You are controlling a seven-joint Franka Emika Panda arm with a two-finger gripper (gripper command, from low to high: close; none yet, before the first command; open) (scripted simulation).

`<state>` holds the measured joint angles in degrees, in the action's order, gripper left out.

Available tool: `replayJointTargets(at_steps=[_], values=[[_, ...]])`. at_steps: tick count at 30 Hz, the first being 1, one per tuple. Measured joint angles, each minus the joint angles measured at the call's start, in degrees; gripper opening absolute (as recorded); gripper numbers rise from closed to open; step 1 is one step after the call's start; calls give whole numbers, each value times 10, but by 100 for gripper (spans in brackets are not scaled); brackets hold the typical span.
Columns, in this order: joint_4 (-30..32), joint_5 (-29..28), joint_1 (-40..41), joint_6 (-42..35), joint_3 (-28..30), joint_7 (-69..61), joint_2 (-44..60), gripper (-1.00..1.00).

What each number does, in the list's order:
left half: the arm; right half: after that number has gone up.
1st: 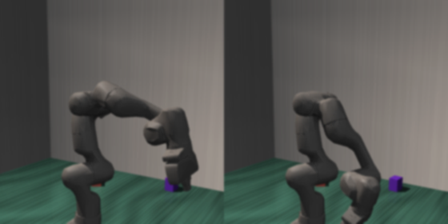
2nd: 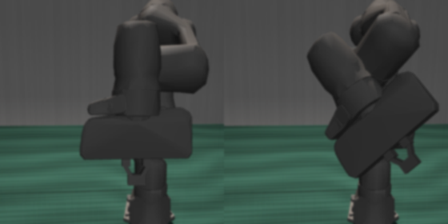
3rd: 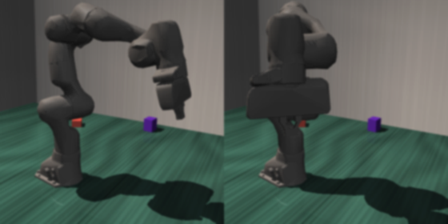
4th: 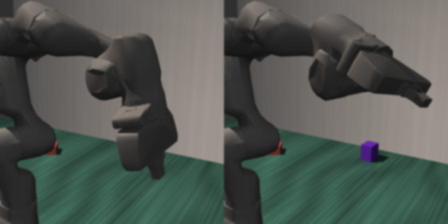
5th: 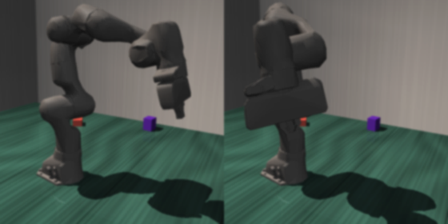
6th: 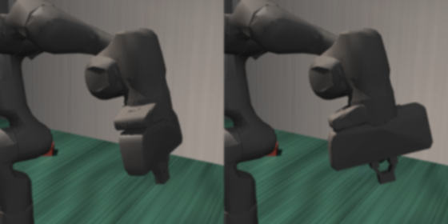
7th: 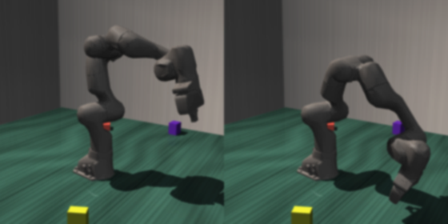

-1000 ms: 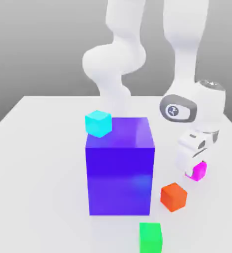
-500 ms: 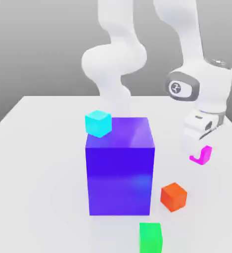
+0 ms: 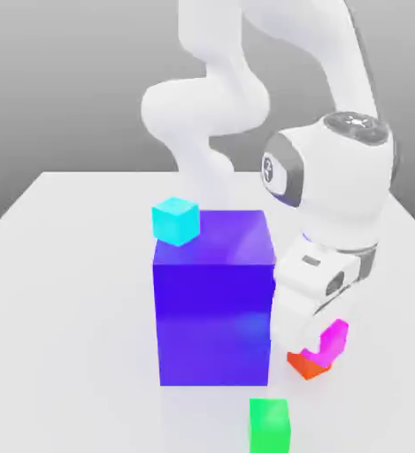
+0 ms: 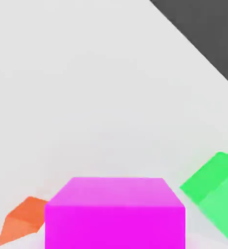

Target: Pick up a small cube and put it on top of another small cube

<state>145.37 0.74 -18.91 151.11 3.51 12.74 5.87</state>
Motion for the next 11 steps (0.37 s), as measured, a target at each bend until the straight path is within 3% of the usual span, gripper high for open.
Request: replayJointTargets(at_steps=[3, 7, 8, 11], values=[[-32, 7, 30, -13, 15, -65, 19, -100], [-43, 22, 41, 48, 10, -89, 91, -100], [-44, 25, 43, 61, 8, -91, 105, 100], [-44, 25, 43, 61, 8, -91, 105, 100]])
